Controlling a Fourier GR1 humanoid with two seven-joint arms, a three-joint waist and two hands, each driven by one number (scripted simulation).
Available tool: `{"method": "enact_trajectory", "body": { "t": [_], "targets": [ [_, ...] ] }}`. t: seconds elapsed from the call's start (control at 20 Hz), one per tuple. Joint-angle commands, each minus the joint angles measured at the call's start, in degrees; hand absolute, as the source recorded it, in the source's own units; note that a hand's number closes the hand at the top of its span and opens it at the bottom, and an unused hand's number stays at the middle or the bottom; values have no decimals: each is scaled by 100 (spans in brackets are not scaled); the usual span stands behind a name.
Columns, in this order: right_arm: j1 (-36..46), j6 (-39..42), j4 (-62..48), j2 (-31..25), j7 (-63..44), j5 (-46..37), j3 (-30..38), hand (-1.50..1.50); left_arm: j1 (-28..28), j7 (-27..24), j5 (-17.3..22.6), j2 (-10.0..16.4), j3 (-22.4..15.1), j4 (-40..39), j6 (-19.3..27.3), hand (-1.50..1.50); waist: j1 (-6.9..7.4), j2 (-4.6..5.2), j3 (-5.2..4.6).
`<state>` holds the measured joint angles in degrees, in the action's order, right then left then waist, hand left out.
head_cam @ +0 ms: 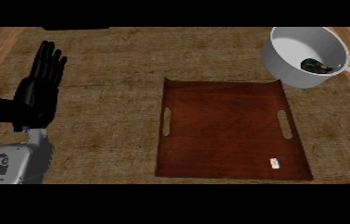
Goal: Pick the eggplant from the tray and place it in the pot
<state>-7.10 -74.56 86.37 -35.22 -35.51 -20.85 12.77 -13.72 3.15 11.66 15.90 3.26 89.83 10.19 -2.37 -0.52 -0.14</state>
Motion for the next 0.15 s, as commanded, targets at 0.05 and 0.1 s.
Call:
{"method": "enact_trajectory", "body": {
  "t": [0.05,0.1],
  "targets": [
    [-1376,-27,1423,274,-310,-324,591,-150,250,-217,-85,-182,-147,167,-94,0,100,24,1],
    [-1663,-233,1562,628,-82,-231,537,-150,200,54,-37,-66,-51,253,-87,0,113,24,8]
  ]
}}
